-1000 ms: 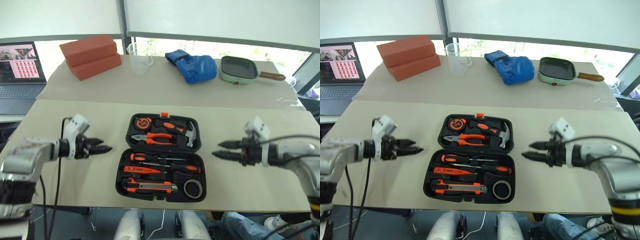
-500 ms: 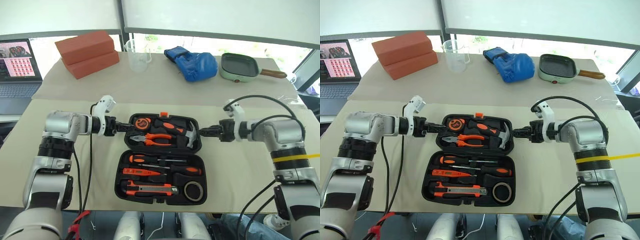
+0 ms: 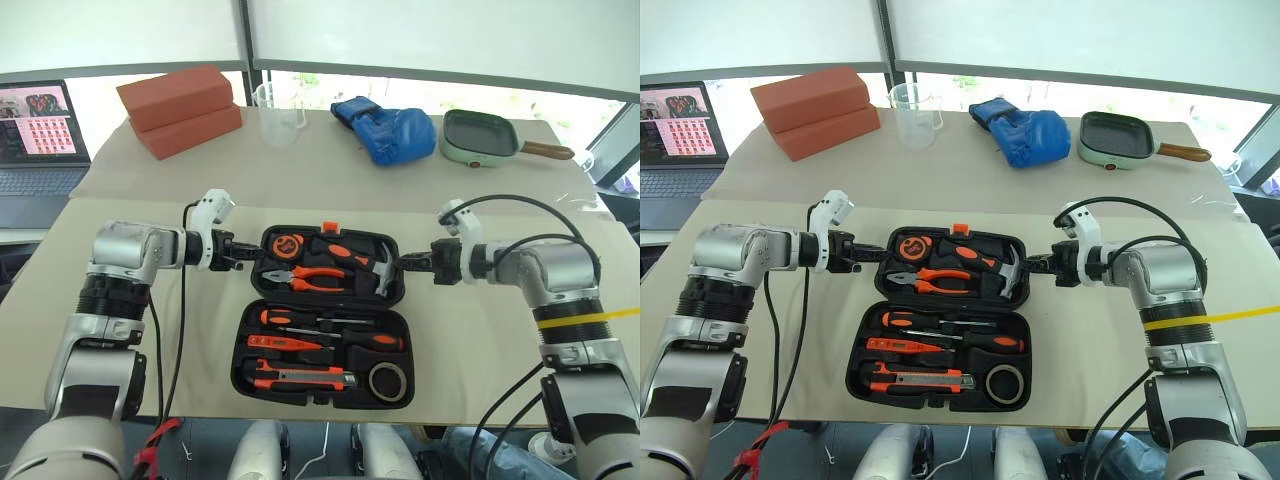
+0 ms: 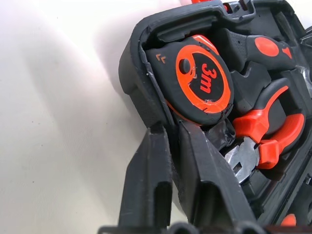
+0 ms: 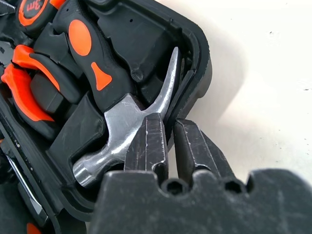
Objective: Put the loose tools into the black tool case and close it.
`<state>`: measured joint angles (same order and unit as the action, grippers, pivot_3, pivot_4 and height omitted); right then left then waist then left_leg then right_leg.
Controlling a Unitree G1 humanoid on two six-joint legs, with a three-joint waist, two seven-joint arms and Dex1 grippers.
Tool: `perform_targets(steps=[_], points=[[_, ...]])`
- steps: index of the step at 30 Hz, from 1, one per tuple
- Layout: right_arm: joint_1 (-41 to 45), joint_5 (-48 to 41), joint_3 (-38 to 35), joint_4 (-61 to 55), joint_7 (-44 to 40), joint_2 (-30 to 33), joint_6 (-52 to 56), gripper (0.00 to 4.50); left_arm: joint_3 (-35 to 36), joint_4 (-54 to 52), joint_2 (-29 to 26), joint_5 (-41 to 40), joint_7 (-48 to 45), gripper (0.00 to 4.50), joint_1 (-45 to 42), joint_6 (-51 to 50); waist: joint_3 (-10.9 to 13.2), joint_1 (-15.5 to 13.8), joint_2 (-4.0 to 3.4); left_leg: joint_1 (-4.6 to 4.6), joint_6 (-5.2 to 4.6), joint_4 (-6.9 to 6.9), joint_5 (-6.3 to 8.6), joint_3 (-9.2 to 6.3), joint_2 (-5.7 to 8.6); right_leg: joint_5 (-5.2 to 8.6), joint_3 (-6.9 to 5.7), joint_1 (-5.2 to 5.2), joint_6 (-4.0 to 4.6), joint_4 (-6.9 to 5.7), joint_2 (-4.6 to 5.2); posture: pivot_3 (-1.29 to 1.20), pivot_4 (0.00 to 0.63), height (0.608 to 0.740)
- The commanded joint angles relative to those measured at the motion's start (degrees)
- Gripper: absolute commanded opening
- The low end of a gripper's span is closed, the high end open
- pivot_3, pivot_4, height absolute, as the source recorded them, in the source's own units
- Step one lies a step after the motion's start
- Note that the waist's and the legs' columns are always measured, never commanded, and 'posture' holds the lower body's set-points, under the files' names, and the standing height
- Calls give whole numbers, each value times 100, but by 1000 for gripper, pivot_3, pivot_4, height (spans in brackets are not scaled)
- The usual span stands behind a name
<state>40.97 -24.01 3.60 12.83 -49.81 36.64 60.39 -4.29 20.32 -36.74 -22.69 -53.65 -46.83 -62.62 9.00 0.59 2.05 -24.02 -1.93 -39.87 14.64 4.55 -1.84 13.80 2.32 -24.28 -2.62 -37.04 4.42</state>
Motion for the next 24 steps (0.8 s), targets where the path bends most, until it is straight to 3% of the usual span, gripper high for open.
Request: perform_targets(steps=[1, 8, 12, 17, 21, 24], points=[[-76, -111, -83, -381, -7, 12, 59, 5, -4, -457, 18, -167, -83, 10, 214, -123, 0, 5, 0, -1, 0, 0, 0, -1, 0, 0, 0, 0, 0, -1, 0, 0, 150, 738], [-95, -402, -814, -1405, 407, -224, -268, 5, 598, -1806, 83, -307, 42, 10, 796, 599, 1, 11, 0, -21, -1, 2, 1, -3, -3, 0, 2, -22, 0, 3, 1, 0, 150, 738], [-230, 58, -891, -1855, 763, -198, -1224, 5, 981, -2258, 392, -268, 437, 10, 849, 1381, 3, -61, 0, -28, 0, 1, 1, -4, -2, -2, 0, -27, -2, 1, 9, 0, 150, 738], [-564, 545, -910, -2099, 1132, -199, -2200, 5, 729, -2500, 599, 541, 898, 10, 1051, 3057, 3, -120, 0, -29, -1, -1, 1, 2, 5, -6, 1, -25, -6, 7, 8, 0, 150, 738], [-1213, 1006, -741, -2472, 1160, -132, -3290, 5, 904, -2231, 984, 919, 1701, 10, 1008, 3764, 3, -127, 1, -35, -2, -1, 1, 5, 5, -6, -1, -25, -6, 13, 7, 0, 150, 738], [-1859, 1324, -662, -2712, 1287, -191, -3938, 5, 793, -2338, 1008, 1209, 1848, 10, 1446, 4307, 3, -102, 0, -35, -3, 0, 2, 3, 2, -7, 0, -27, -7, 18, 5, 0, 150, 738]])
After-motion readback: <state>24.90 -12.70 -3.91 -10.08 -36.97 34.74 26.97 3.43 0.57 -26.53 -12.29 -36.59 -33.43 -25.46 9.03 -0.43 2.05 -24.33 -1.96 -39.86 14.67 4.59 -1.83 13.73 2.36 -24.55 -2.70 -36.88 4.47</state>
